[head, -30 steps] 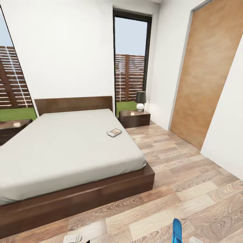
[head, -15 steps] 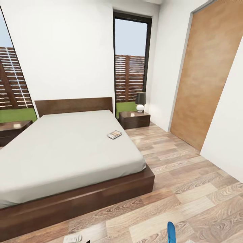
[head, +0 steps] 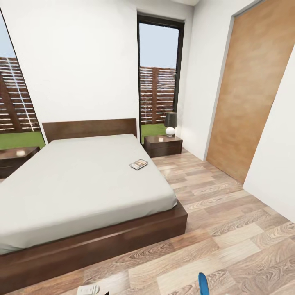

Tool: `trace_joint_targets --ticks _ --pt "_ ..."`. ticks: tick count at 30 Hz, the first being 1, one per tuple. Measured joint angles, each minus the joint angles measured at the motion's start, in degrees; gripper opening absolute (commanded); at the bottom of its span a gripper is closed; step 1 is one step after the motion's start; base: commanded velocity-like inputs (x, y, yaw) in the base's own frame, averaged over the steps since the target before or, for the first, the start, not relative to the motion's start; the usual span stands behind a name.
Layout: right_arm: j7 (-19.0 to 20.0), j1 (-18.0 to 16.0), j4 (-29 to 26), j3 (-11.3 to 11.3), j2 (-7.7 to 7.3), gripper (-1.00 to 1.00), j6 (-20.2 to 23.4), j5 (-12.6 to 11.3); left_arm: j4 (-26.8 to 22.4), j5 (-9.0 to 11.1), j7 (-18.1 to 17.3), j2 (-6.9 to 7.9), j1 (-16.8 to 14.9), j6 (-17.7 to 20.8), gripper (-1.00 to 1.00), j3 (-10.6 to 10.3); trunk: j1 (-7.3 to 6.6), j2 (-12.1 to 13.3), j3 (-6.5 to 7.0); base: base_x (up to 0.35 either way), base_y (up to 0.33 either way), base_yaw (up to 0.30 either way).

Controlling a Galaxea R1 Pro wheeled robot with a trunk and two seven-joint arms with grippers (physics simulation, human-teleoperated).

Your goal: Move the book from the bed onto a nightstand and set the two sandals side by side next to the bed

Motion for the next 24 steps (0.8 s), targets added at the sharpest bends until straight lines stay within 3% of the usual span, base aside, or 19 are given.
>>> trace_joint_targets --ticks 12,24 --pt "0.0 0.0 0.0 0.0 0.00 -1.00 0.0 0.0 0.0 0.0 0.0 0.00 0.0 0.0 1.00 0.0 0.00 0.0 -0.34 -0.011 0.000 0.000" --pt "0.0 0.0 0.0 0.0 0.00 -1.00 0.0 0.0 0.0 0.0 -0.1 0.00 0.0 0.0 1.00 0.0 0.01 0.0 -0.35 -0.198 0.000 0.000"
